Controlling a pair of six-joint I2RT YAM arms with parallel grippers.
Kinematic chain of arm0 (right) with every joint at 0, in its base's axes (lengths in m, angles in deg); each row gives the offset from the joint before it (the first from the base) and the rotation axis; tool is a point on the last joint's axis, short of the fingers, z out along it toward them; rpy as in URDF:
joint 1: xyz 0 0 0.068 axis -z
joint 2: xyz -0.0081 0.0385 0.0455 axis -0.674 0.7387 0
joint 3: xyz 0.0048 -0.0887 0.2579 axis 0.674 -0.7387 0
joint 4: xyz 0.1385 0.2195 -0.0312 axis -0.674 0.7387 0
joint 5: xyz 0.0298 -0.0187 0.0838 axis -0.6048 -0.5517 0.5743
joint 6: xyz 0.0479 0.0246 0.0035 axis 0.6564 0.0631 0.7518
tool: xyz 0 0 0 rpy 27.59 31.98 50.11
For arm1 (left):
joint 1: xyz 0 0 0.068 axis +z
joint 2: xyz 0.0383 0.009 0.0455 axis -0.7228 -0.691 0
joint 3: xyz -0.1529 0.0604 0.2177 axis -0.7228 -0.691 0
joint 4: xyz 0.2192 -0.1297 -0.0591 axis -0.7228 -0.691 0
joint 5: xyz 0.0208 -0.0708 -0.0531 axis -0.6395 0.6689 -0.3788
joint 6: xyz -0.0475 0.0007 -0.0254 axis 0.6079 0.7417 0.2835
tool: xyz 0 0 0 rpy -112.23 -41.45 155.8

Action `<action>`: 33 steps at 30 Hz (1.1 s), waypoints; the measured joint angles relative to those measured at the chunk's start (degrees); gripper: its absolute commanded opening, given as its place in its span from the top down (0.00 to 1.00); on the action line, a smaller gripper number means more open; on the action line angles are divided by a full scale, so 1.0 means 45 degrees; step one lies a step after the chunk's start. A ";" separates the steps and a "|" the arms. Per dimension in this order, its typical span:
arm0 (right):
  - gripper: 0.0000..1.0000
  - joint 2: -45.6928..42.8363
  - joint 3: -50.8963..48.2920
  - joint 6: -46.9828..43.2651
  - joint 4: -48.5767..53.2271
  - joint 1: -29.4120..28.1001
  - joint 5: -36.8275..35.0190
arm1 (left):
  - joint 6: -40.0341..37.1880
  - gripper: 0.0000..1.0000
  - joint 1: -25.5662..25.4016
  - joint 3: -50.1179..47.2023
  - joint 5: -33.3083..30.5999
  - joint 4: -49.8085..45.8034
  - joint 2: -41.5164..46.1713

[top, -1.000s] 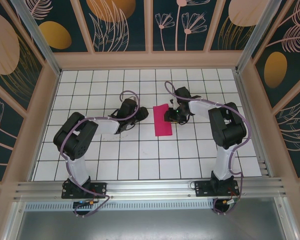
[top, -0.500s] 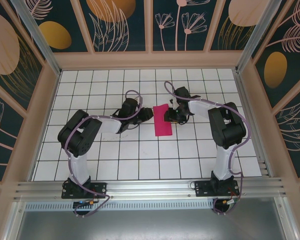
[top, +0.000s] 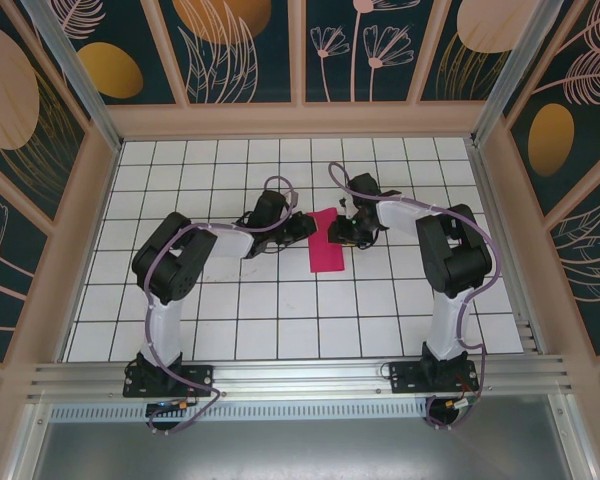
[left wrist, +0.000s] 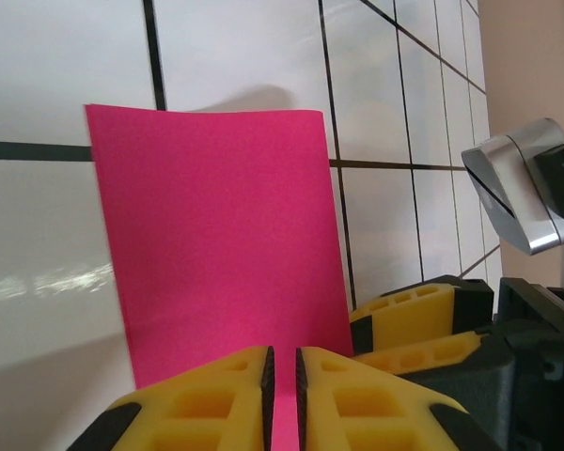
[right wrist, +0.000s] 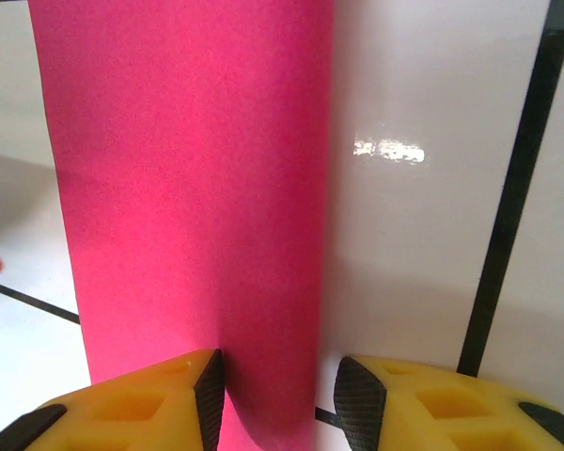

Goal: Fold a paper plane with a square sheet of paper (pick it up from the middle)
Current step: Hold the square sheet of paper at the center of the table.

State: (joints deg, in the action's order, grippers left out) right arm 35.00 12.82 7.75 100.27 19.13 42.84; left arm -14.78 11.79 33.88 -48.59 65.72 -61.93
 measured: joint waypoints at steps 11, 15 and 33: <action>0.56 0.0000 0.0000 0.0000 0.0000 0.0000 0.0000 | 0.0000 0.87 -0.0243 0.0874 -0.0185 -0.1642 -0.0714; 0.56 0.0000 -0.0005 0.0005 0.0000 0.0000 0.0000 | 0.0112 0.89 -0.0243 0.1311 -0.0427 -0.2424 -0.0811; 0.55 -0.1501 -0.1438 0.1481 -0.1758 0.0359 0.0102 | 0.0345 0.92 -0.0350 0.1734 -0.1005 -0.3327 -0.0884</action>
State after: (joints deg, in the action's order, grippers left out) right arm 28.25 6.35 14.42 92.36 20.75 43.30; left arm -13.23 10.21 41.69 -53.11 50.75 -65.91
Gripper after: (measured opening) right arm 0.469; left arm 0.087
